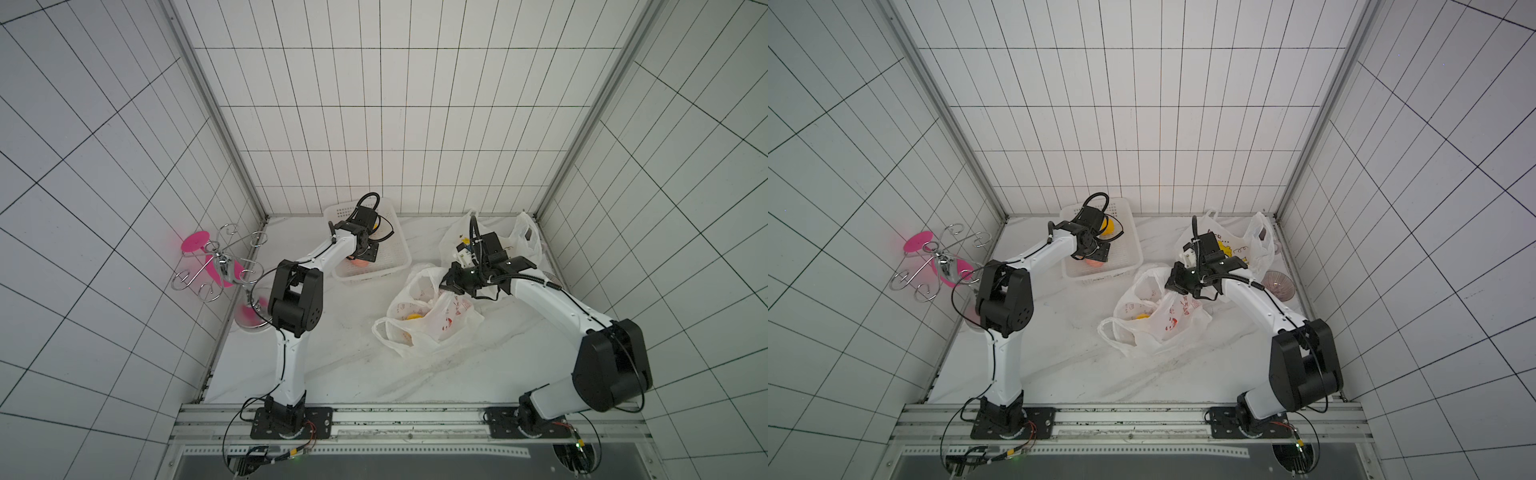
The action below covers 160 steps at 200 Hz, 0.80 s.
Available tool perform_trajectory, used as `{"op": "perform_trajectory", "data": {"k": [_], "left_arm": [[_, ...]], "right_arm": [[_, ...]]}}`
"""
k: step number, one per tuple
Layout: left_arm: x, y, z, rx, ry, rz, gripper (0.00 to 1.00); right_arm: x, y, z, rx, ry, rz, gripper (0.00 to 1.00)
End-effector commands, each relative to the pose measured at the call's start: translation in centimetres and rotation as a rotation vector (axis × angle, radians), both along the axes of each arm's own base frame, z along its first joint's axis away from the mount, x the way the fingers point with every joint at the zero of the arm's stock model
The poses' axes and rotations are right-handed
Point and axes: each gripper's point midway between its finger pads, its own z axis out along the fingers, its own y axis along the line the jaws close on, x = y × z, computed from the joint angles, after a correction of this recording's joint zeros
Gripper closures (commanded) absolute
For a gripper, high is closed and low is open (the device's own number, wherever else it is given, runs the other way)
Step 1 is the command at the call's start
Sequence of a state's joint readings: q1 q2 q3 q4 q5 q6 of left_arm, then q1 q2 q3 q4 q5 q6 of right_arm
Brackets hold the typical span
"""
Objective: Place the peach into a plastic bag & tie a knot
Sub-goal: Pick up the peach from the basket.
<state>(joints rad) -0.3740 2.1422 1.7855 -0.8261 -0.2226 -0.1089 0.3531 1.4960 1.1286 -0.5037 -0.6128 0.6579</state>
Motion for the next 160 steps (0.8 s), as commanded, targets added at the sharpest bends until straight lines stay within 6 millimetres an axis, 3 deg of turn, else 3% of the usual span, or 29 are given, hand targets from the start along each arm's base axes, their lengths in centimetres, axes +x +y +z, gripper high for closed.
{"op": "perform_trajectory", "data": {"k": [1, 32, 68, 94, 115, 132, 160], "left_arm": [[0.3, -0.7, -0.9, -0.020, 0.017, -0.008, 0.18], [1.5, -0.5, -2.5, -0.039, 0.028, 0.020, 0.25], [1.9, -1.3, -1.2, -0.091, 0.005, 0.011, 0.49], [1.0, -1.7, 2.3, -0.133, -0.039, -0.007, 0.62], [-1.2, -2.6, 6.7, -0.211, -0.096, -0.046, 0.65], [-4.1, -3.9, 10.6, -0.294, -0.145, -0.122, 0.67], [-10.7, -6.4, 15.6, -0.449, -0.191, -0.311, 0.67]], "right_arm": [[1.3, 0.2, 2.2, 0.027, -0.053, -0.006, 1.00], [1.4, 0.3, 2.0, 0.027, -0.044, -0.006, 1.00], [1.3, 0.1, 2.2, 0.024, -0.053, -0.013, 1.00], [1.2, 0.1, 2.1, 0.025, -0.048, -0.014, 1.00], [1.3, 0.1, 2.2, 0.022, -0.053, -0.018, 1.00], [1.4, 0.1, 2.3, 0.021, -0.055, -0.020, 1.00], [1.5, 0.0, 2.5, 0.021, -0.063, -0.026, 1.00]]}}
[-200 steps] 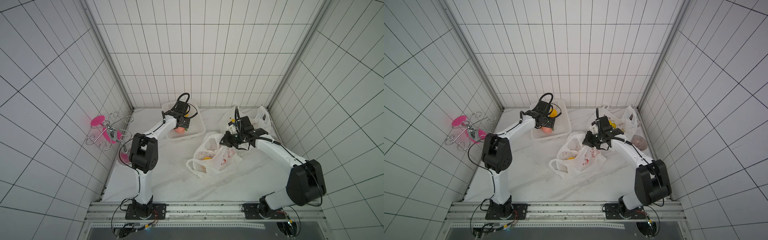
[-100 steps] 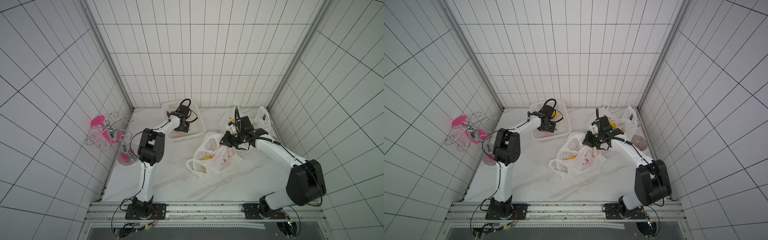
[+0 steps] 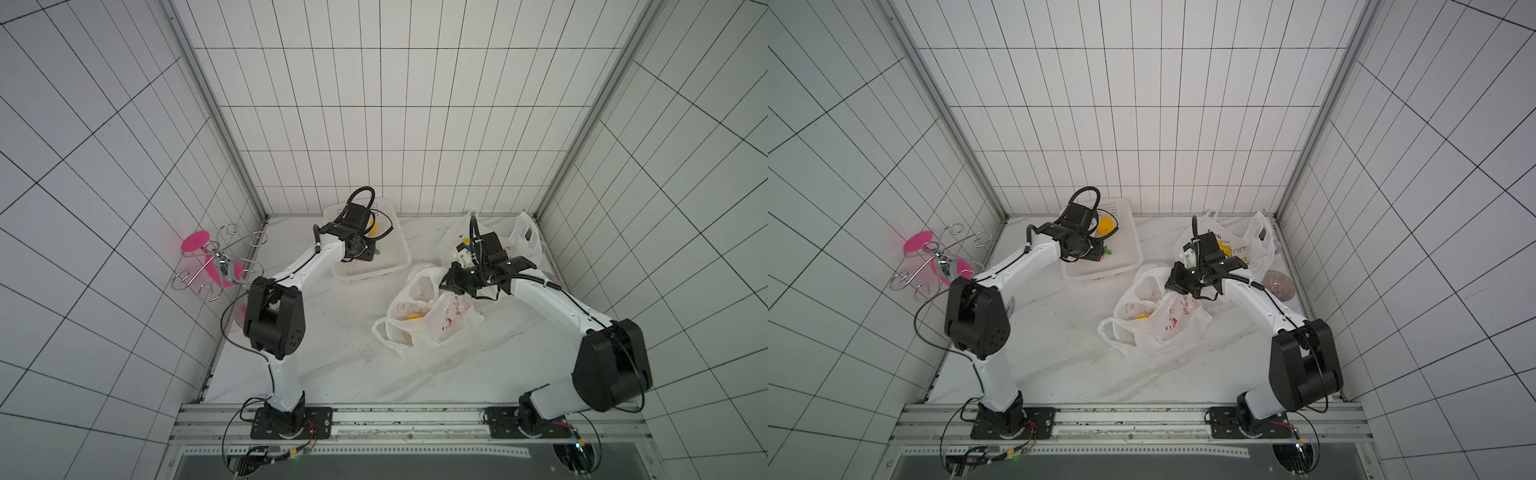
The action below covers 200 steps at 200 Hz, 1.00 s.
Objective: Place the peach into a plastic bag & tie a knot
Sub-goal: Pick up the peach from the basket, then place the peach in the plastic bag.
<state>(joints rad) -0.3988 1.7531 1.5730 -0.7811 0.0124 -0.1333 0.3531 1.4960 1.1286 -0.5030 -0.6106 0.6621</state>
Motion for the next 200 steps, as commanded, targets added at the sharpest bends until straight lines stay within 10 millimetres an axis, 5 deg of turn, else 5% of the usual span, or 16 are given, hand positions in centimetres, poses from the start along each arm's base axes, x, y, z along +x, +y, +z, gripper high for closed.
{"op": "perform_trajectory", "data": {"k": [1, 44, 69, 97, 170, 182, 200], "left_arm": [[-4.8, -3.4, 5.3, -0.166, -0.087, -0.191, 0.67], [-15.6, -9.4, 9.7, -0.373, -0.171, -0.537, 0.66], [-18.4, -13.0, 8.8, -0.430, -0.156, -0.651, 0.66], [-18.1, -15.3, 5.4, -0.371, -0.122, -0.691, 0.66], [-10.3, -16.8, -1.6, -0.084, -0.131, -0.551, 0.65], [-9.6, -16.6, -3.2, -0.023, -0.125, -0.524, 0.59], [-8.9, -16.3, -4.8, 0.070, -0.111, -0.498, 0.36]], "right_arm": [[1.5, 0.0, 2.5, 0.021, -0.064, -0.022, 1.00], [1.7, 0.1, 3.0, 0.030, -0.072, -0.024, 1.00], [1.7, 0.3, 3.1, 0.036, -0.074, -0.024, 1.00], [1.5, 0.2, 3.2, 0.038, -0.078, -0.026, 1.00], [1.1, 0.3, 2.7, 0.039, -0.064, -0.016, 1.00], [1.1, 0.4, 2.6, 0.040, -0.062, -0.014, 1.00], [1.1, 0.4, 2.4, 0.040, -0.057, -0.013, 1.00]]}}
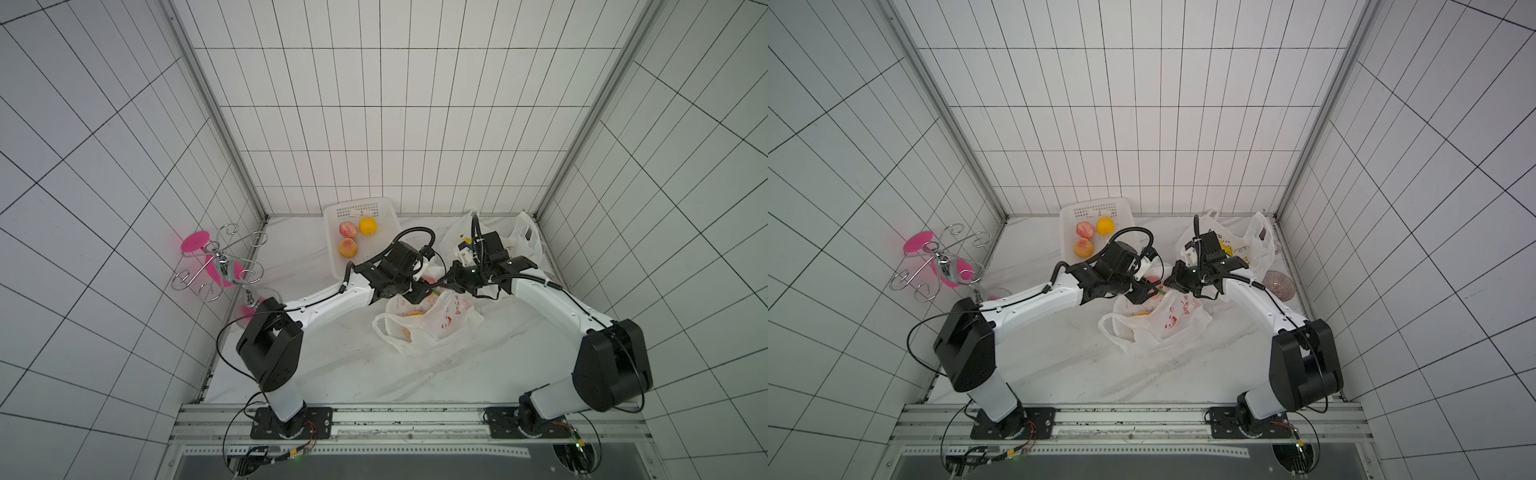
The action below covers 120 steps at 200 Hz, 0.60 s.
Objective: Place the peach into a plastic bag & tie a knot
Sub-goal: Place the peach in the plastic bag.
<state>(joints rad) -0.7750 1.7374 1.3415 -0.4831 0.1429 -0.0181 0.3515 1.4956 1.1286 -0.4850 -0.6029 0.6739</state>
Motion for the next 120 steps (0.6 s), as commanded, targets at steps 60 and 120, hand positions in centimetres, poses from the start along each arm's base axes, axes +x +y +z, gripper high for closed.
{"op": "perform_trajectory", "data": {"k": [60, 120], "left_arm": [[-1.2, -0.8, 5.9, -0.089, -0.088, -0.036, 0.11], [-2.2, 4.0, 7.3, -0.108, -0.085, 0.022, 0.21]], "right_arm": [[0.9, 0.5, 2.1, 0.035, -0.048, 0.005, 1.00], [0.9, 0.4, 2.5, 0.037, -0.063, 0.005, 1.00]]}}
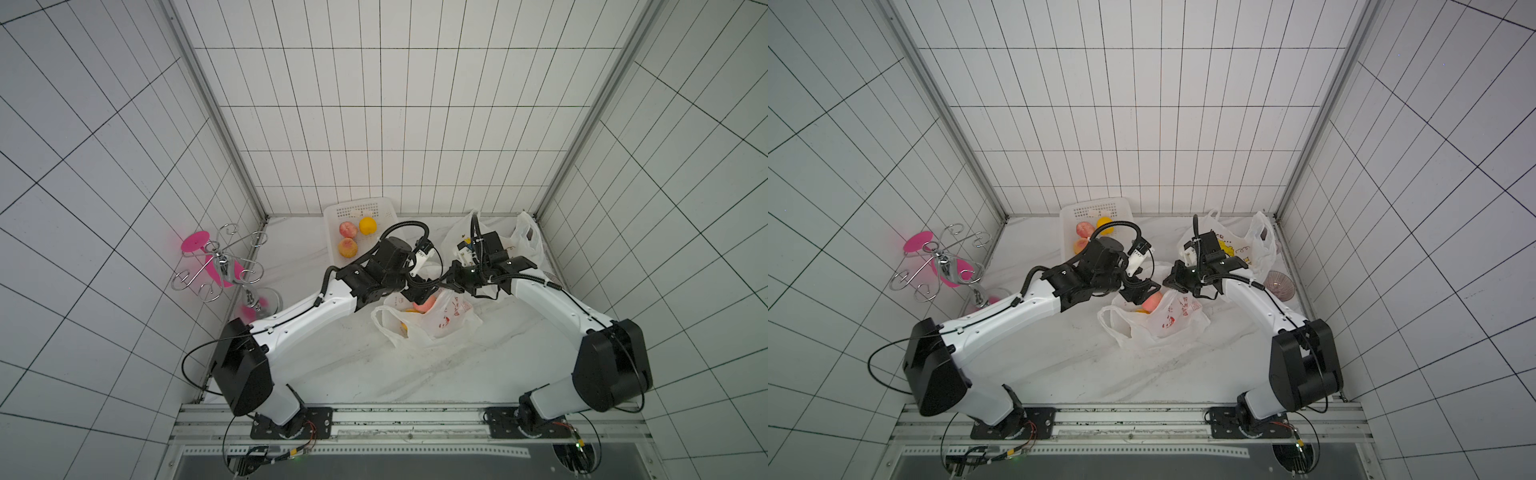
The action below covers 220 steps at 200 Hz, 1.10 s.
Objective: Place the peach into a plastic bag & tie a knot
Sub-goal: Place the peach in the plastic bag, then adjust the plastic bag at the center of the board.
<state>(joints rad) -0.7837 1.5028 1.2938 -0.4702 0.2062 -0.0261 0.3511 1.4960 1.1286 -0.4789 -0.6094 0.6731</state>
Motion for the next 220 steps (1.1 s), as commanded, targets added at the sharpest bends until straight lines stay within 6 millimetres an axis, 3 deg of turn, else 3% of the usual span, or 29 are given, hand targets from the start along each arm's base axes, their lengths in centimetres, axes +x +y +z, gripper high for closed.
{"op": "perform_trajectory", "data": {"k": [1, 19, 31, 67, 93, 105, 116, 123, 131, 154, 183, 220], "left_arm": [[1.0, 3.3, -1.5, 0.068, 0.028, 0.082, 0.21], [2.3, 7.1, -3.3, 0.133, 0.042, 0.175, 0.21], [2.7, 8.2, -4.7, 0.148, 0.035, 0.186, 0.20], [2.0, 8.6, -9.1, 0.260, 0.161, 0.169, 0.20], [0.8, 6.8, -11.0, 0.245, 0.210, 0.103, 0.24], [0.7, 5.9, -11.1, 0.206, 0.222, 0.087, 0.32], [0.9, 5.2, -11.1, 0.174, 0.239, 0.086, 0.54], [0.9, 4.9, -10.8, 0.154, 0.247, 0.089, 0.71], [0.8, 4.7, -10.2, 0.132, 0.252, 0.091, 0.83], [-0.4, 5.1, -6.8, 0.045, 0.259, 0.102, 1.00], [-3.4, 5.9, -2.2, -0.074, 0.297, 0.101, 1.00], [-6.3, 7.2, 1.0, -0.168, 0.403, 0.145, 1.00]], "right_arm": [[0.9, 0.3, 2.4, 0.030, -0.059, 0.001, 1.00], [0.9, 0.5, 2.4, 0.038, -0.053, 0.010, 1.00], [0.8, 0.6, 2.3, 0.044, -0.047, 0.015, 1.00], [0.7, 0.6, 2.8, 0.043, -0.056, 0.023, 1.00], [0.6, 0.7, 2.9, 0.044, -0.051, 0.034, 1.00], [0.6, 0.8, 2.9, 0.042, -0.049, 0.040, 1.00], [0.7, 0.8, 2.9, 0.040, -0.050, 0.039, 1.00], [0.8, 0.8, 2.8, 0.038, -0.051, 0.037, 1.00], [0.9, 0.7, 2.9, 0.031, -0.056, 0.033, 1.00], [1.7, -0.5, 3.1, -0.052, -0.086, -0.001, 1.00], [4.1, -2.3, 4.4, -0.160, -0.143, -0.056, 1.00], [7.4, -2.4, 6.2, -0.205, -0.190, -0.074, 1.00]]}}
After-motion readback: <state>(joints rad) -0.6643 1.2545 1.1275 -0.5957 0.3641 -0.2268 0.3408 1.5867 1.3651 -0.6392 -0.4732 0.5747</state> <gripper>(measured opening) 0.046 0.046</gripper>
